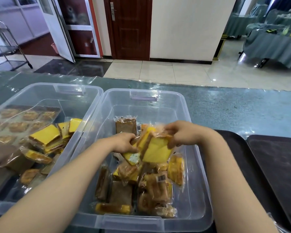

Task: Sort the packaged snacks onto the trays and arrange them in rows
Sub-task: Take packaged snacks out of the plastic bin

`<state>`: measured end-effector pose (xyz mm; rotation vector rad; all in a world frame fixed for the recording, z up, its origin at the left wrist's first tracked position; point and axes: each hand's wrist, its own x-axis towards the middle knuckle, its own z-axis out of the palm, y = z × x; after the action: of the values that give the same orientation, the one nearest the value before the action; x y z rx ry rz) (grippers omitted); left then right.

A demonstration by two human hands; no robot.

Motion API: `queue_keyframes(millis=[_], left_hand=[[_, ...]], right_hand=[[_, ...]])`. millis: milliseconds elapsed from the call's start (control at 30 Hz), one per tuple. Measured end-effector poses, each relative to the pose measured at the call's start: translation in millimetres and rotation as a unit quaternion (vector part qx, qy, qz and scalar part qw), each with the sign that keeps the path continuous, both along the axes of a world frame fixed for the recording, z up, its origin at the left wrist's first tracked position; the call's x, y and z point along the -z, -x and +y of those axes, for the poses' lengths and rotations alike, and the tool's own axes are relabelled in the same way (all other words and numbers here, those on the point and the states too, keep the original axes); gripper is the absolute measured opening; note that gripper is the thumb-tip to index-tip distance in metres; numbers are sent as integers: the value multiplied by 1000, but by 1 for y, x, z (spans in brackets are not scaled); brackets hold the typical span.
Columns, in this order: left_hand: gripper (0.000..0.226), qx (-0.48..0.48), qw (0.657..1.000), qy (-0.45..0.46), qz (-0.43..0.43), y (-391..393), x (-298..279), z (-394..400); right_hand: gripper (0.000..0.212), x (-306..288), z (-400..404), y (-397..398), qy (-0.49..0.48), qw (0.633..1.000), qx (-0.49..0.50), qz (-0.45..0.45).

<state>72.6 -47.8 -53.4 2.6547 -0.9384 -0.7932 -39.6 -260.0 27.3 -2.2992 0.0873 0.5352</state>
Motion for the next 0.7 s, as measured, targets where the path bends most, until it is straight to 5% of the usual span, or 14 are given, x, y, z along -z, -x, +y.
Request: queue_keyframes(millis=[167,300,367,467,567,700], left_hand=[[25,-29,997,63,-27,19,5,-11],[32,-27,992,122,-12,48,3,-27],[41,-36,987,153,17,68,-5,-37],[60,-21,980,157,120,99,-18,-52],[89,0,979,133,155,116,-19,-62],[98,-17,989,102,110,123,-17,-73]], right_hand=[[22,-5,-20,12,-20,972,189,-135],[26,17,-26,31,-89,880,403,-236],[27,26,-24,45,-206,819,465,-264],[33,40,-18,65,-369,746,482,-274],[38,56,-12,77,-392,715,497,-296],[36,68,-2,88,-397,687,525,-307]])
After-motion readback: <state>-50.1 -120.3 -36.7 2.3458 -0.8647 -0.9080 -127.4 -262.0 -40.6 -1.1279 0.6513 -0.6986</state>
